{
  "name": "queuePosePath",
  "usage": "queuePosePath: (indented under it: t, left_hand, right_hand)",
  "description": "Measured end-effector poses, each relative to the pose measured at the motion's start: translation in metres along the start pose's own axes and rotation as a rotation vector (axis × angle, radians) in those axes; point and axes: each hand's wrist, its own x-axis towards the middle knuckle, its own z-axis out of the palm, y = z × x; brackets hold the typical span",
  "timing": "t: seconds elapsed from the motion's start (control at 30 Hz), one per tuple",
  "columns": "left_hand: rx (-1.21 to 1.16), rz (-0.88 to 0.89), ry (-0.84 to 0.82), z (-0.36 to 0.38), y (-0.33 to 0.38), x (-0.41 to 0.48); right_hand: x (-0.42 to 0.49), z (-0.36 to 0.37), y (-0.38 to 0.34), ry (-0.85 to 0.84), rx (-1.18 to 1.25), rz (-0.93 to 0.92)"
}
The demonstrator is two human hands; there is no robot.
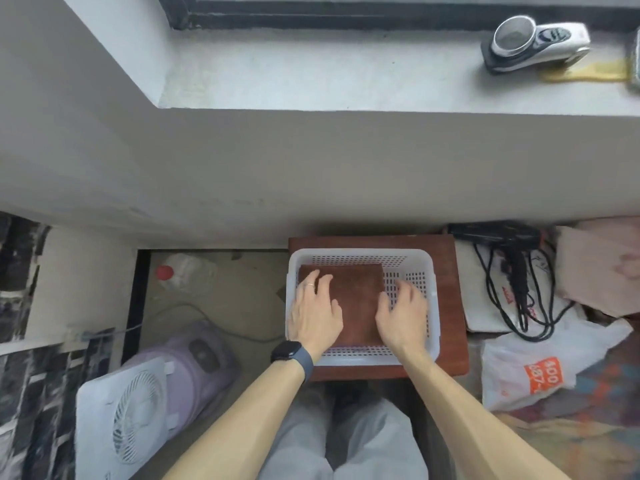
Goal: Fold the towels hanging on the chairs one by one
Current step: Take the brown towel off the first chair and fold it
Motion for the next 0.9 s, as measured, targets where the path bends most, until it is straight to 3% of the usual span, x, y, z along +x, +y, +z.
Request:
queuePosePath:
  t: [0.1, 0.17, 0.4, 0.9]
  left_hand:
    - [0.156, 0.140, 0.008, 0.028, -0.002, 0.011]
    - [0.249, 0.161, -0.013, 0.045, -0.012, 0.017]
    - [0.331, 0.175, 0.017, 0.083, -0.033, 0.030]
    - [0.378, 0.169, 0.078, 0.107, -0.047, 0.050]
  right_hand:
    - [-0.001, 0.017, -0.008, 0.032, -0.197, -0.353]
    - [0.005, 0.032, -0.009, -0.053, -0.275, -0.444]
    - [0.041, 0.060, 0.042, -0.201, -0.344, -0.497]
    - [0.052, 0.084, 0.048, -0.134, -0.114, -0.496]
